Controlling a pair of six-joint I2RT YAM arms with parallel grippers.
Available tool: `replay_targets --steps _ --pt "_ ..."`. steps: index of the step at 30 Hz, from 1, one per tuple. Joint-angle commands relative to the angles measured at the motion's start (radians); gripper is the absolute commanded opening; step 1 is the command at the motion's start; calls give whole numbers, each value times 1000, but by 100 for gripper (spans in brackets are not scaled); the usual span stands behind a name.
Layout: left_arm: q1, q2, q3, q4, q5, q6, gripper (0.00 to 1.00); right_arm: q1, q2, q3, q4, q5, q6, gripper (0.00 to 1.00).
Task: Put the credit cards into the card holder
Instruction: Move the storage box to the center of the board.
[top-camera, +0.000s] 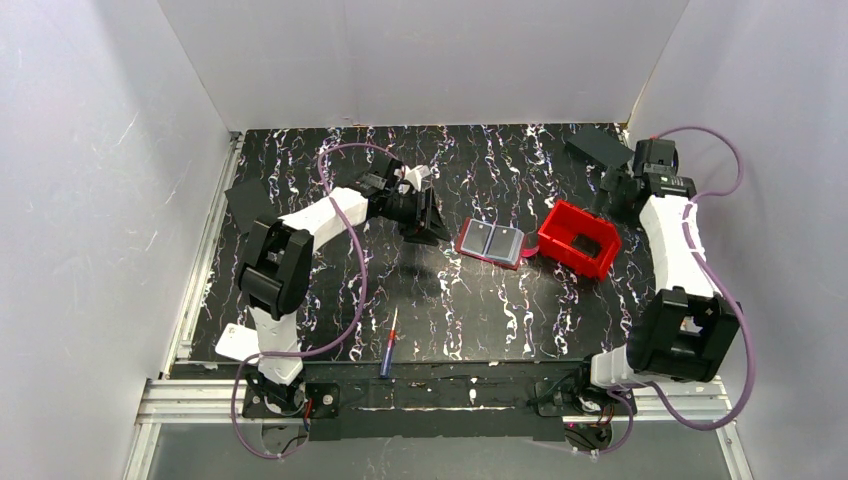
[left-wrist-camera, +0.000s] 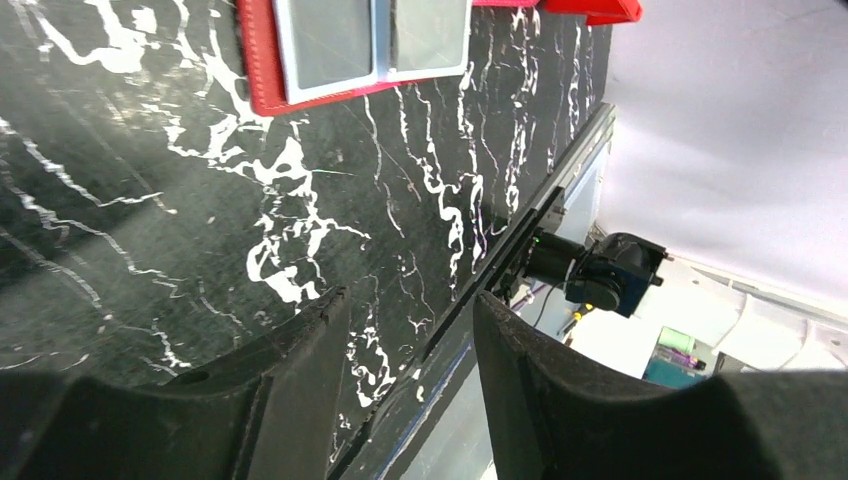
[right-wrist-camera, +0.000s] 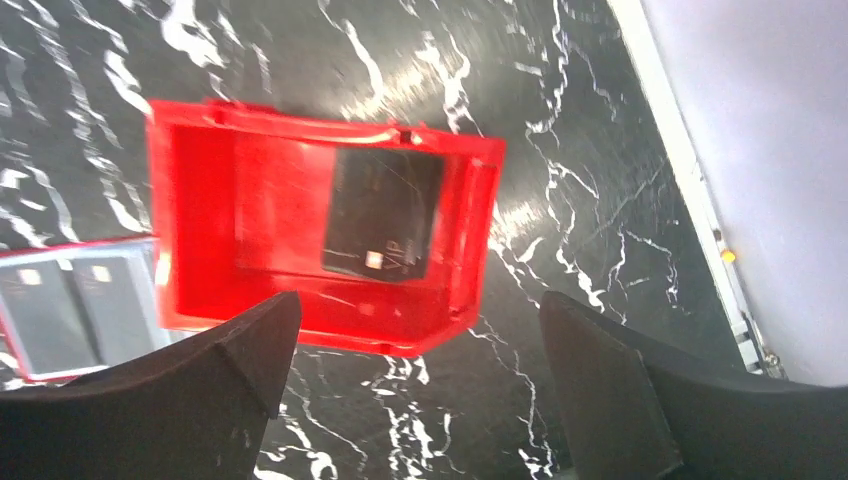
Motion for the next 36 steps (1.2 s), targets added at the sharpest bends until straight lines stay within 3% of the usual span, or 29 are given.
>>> replay_targets --steps 1,5,11,16,19,22,30,36 --pt "-14 -40 4 35 72 -27 48 -44 50 -84 2 -78 -91 98" --pt "-21 -38 -8 61 85 -36 51 -46 58 -155 154 -191 -57 98" --pt "-47 -40 -4 66 102 -26 54 -38 111 -247 208 -335 61 94" --pt "-50 -53 2 25 62 27 56 -5 40 -342 224 -405 223 89" --pt "-50 -37 13 3 50 45 56 82 -8 -395 275 -429 319 88" --pt "-52 -9 15 0 49 45 56 161 -19 -382 259 -347 356 89" --pt "-54 42 38 -23 41 33 56 188 34 -210 33 63 264 97" --pt "-64 58 47 -18 46 -13 56 219 51 -256 95 114 331 98"
